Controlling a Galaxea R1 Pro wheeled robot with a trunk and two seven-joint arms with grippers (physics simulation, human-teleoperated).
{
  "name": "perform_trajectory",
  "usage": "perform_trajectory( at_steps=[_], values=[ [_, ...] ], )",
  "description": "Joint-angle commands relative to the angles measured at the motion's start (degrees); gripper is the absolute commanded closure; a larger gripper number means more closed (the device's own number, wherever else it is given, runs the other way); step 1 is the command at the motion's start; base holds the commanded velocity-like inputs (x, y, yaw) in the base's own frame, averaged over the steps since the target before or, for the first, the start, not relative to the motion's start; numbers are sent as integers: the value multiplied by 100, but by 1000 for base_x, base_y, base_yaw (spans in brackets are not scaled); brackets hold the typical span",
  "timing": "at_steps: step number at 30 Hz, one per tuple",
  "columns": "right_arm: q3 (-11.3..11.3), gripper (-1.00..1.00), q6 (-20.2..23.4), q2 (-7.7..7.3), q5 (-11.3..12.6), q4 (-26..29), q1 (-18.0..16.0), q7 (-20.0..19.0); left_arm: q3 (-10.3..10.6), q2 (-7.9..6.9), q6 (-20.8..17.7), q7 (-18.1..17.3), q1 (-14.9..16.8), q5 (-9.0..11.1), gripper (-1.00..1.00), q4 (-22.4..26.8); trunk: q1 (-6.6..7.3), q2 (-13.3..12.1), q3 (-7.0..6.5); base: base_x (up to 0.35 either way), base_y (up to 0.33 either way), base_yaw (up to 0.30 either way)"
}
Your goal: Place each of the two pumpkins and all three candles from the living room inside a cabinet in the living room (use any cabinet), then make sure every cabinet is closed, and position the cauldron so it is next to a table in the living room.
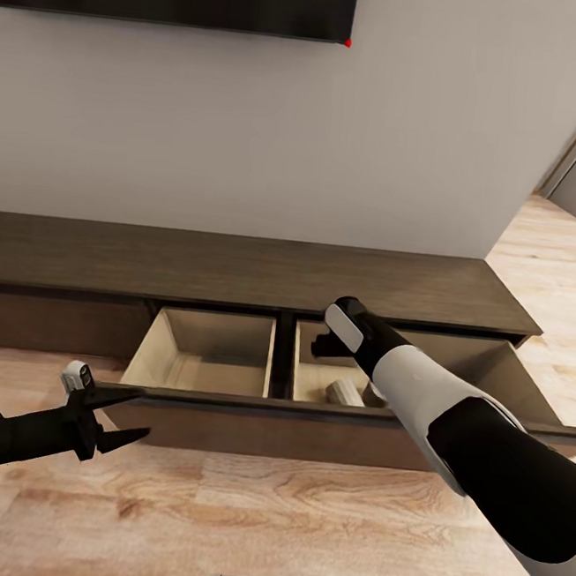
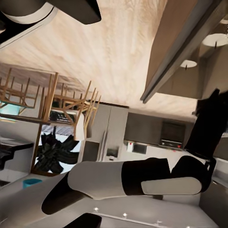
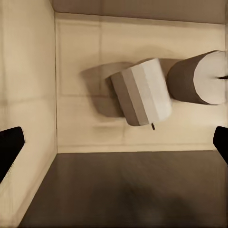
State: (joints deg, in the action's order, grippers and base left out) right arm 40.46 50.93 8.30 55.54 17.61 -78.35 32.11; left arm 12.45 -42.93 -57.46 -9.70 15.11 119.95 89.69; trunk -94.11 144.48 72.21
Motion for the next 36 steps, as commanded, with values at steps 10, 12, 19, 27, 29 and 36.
perform_trajectory(
  at_steps=[10, 12, 19, 27, 29, 36],
  values=[
    [41, -100, 21, -4, 78, 6, -5, 36, 19, -14, 1, -16, 19, -50, -100, -4, 26, -12, -218, 0, 0, 0],
    [41, -100, 35, -8, 96, 6, -5, 36, 20, -14, 0, -7, 23, -50, -100, -5, 32, -15, -262, 0, 0, 0],
    [41, -100, 56, -12, 108, 6, -5, 33, 13, -14, 3, -2, 27, -50, -100, -4, 50, -24, -417, -24, 0, 0],
    [41, -100, 57, -13, 108, 6, -5, 25, 12, -14, 2, 1, 27, -50, -100, -4, 70, -35, -594, -131, 0, 0],
    [41, -100, 57, -13, 110, 7, -5, 24, 12, -14, 0, 2, 27, -50, -100, -4, 75, -37, -638, -11, 0, 0],
    [32, -100, 49, -14, 114, 17, -5, 16, 12, -14, 5, 3, 26, -50, -100, -4, 93, -47, -794, -2, 0, 0]
  ],
)
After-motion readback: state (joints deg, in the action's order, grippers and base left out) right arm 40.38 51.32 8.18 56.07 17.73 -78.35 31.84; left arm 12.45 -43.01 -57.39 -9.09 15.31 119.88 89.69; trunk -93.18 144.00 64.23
